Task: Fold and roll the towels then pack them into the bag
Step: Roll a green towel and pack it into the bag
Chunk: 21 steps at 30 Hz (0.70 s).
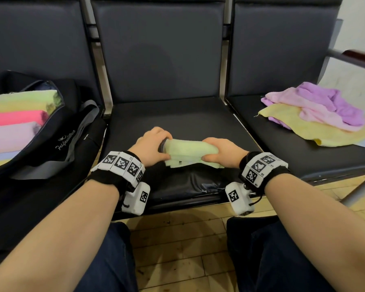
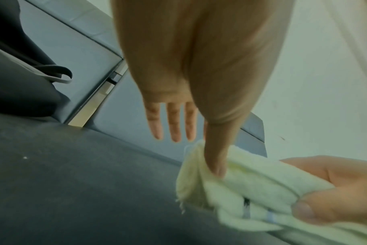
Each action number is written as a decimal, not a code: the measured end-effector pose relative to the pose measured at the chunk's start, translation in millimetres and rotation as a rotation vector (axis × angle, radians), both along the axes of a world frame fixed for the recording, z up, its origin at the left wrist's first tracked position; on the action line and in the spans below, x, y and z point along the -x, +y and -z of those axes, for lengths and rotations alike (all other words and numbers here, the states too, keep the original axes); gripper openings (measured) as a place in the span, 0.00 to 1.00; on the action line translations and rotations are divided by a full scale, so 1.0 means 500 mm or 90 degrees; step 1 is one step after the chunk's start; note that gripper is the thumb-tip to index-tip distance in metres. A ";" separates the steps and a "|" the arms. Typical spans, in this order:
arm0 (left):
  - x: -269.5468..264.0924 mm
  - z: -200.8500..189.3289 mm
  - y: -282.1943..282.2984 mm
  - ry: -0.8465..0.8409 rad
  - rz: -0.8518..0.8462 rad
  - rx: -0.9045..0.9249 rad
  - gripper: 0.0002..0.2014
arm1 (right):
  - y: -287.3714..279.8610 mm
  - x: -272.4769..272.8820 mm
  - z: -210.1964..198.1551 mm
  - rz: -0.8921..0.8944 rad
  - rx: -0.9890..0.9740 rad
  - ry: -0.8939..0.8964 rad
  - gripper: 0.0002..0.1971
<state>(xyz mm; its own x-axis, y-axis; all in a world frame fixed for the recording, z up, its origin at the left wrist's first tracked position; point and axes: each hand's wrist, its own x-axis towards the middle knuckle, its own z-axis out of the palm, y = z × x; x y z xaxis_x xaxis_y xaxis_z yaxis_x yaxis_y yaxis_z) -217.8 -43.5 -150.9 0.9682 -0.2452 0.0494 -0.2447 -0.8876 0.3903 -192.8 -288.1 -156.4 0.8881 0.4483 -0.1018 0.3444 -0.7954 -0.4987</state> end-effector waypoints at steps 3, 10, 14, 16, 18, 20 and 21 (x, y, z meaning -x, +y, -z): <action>-0.001 -0.007 0.006 -0.109 0.027 0.115 0.19 | -0.017 -0.006 -0.007 0.034 -0.066 -0.003 0.22; 0.003 -0.011 -0.012 -0.160 0.048 0.215 0.08 | -0.030 -0.002 -0.017 0.063 -0.160 0.006 0.21; 0.008 -0.016 -0.013 -0.173 0.045 0.199 0.04 | -0.029 0.001 -0.019 0.051 -0.169 0.015 0.21; 0.014 -0.024 -0.016 -0.176 0.039 0.216 0.02 | -0.029 0.000 -0.020 0.051 -0.174 0.019 0.21; 0.023 -0.031 -0.022 -0.171 0.024 0.233 0.02 | -0.028 0.000 -0.021 0.050 -0.179 0.017 0.21; 0.029 -0.036 -0.028 -0.183 0.006 0.212 0.02 | -0.026 0.000 -0.020 0.048 -0.185 0.017 0.20; 0.030 -0.036 -0.031 -0.198 -0.003 0.184 0.02 | -0.024 0.000 -0.020 0.046 -0.186 0.018 0.20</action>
